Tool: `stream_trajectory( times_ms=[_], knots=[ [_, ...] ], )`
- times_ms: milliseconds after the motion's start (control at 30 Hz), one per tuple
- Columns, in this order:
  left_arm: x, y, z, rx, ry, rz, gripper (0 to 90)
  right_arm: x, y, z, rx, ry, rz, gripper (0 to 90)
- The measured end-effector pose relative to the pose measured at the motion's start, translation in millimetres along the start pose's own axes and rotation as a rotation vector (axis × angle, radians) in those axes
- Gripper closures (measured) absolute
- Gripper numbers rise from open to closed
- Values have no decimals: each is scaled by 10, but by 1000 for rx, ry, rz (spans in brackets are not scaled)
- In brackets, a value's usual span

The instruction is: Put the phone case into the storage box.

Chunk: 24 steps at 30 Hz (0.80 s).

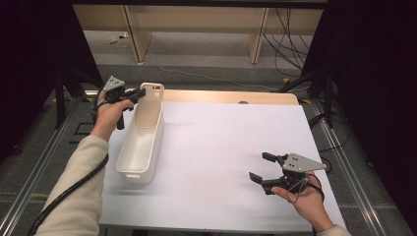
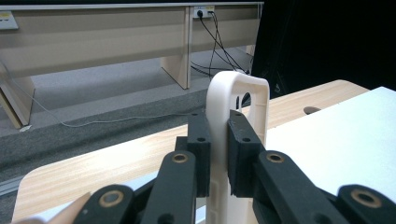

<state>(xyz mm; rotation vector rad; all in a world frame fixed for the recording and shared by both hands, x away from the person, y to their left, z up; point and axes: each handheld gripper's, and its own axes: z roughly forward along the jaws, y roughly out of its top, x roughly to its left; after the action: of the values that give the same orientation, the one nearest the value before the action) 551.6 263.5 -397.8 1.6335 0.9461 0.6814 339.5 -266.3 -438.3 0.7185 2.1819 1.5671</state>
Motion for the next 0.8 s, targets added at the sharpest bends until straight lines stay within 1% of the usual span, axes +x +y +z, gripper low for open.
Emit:
stream_trajectory(
  times_ms=[33, 67, 100, 267, 300, 367, 400, 433, 500, 667, 700, 767, 800],
  knots=[
    [-1, -8, 0, 2, 1, -6, 811, 0, 0, 0, 0, 0, 1, 171],
    [-1, -8, 0, 2, 1, -6, 812, 0, 0, -1, 0, 0, 1, 171],
    [7, -9, 1, 4, 2, 3, 811, -1, 0, 0, 0, 0, 0, 171],
    [5, -18, 4, 6, 1, -5, 811, 0, 0, 2, -1, 1, 1, 171],
    [-1, -22, 5, 6, 2, -16, 811, 0, 0, 1, 0, 1, 1, 171],
    [3, -25, 5, 7, 2, -14, 811, -2, 1, -2, 2, 0, 0, 171],
    [13, -31, 6, 10, 4, -5, 811, -2, 1, -2, 1, 0, 0, 171],
    [9, -37, 8, 11, 5, -15, 811, -2, 2, -3, 3, 1, 0, 171],
    [10, -43, 9, 12, 5, -21, 811, -1, 1, 2, -1, 1, -1, 171],
    [21, -47, 10, 14, 6, -19, 811, -1, 2, 3, -2, 2, -2, 171],
    [18, -53, 10, 14, 5, -29, 811, -1, 1, 2, -1, 2, -1, 171],
    [18, -56, 11, 15, 5, -29, 811, -1, 1, 1, -1, 1, 0, 171],
    [28, -60, 10, 21, 4, -16, 811, -1, 1, 1, -1, 1, -1, 171]
  ],
)
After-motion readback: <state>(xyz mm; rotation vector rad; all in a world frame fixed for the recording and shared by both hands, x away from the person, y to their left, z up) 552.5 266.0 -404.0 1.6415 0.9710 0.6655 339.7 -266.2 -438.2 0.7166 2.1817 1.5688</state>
